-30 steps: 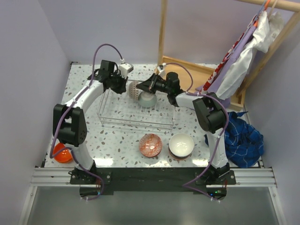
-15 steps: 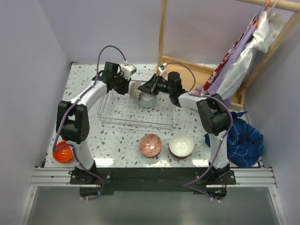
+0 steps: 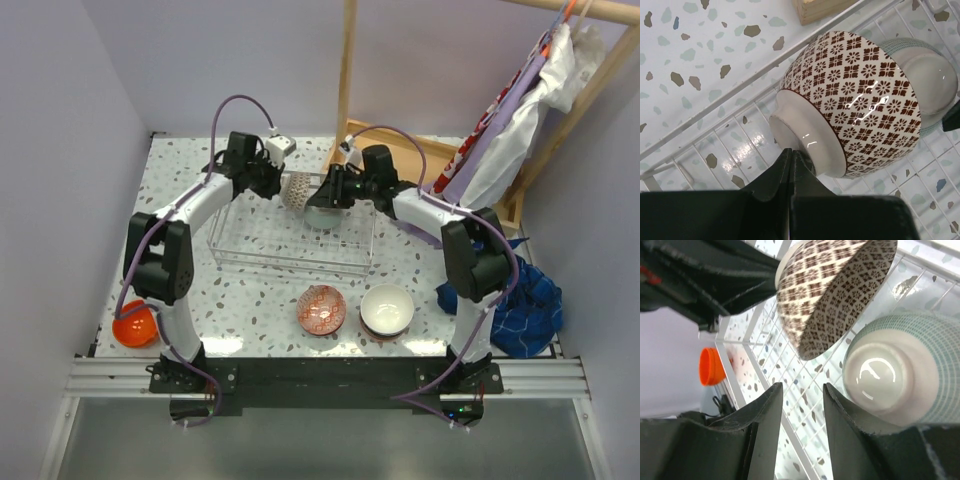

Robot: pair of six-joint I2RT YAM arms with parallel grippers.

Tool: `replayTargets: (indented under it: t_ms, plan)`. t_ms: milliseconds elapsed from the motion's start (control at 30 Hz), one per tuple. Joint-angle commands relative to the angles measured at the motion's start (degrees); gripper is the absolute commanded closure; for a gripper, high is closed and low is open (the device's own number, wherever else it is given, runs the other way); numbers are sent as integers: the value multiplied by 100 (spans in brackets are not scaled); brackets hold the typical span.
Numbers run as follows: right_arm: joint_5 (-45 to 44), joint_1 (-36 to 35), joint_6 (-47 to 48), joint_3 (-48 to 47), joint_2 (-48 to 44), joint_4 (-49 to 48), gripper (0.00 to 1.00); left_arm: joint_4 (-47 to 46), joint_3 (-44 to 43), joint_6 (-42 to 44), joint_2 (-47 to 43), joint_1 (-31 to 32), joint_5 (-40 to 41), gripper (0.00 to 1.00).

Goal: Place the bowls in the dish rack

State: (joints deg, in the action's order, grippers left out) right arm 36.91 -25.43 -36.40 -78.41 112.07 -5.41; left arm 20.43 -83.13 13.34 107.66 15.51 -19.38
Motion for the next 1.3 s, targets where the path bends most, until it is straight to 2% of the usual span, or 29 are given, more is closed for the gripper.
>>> replayTargets:
  t_ms: [0, 500, 900, 1267]
  plan:
    - [-96, 12, 863, -157, -519, 760, 57, -249, -27, -200, 141, 198, -374, 100]
    - [-315, 301, 1285, 37, -1249, 1209, 57, -627, 166, -596, 273, 787, -646, 100]
    - [-483, 600, 1487, 36, -1557, 1429, 58, -759, -291, -833, 625, 1261, -752, 100]
    - [-605, 653, 1680, -42, -1741, 1621, 57, -979, -309, -1176, 423, 1306, -1314, 100]
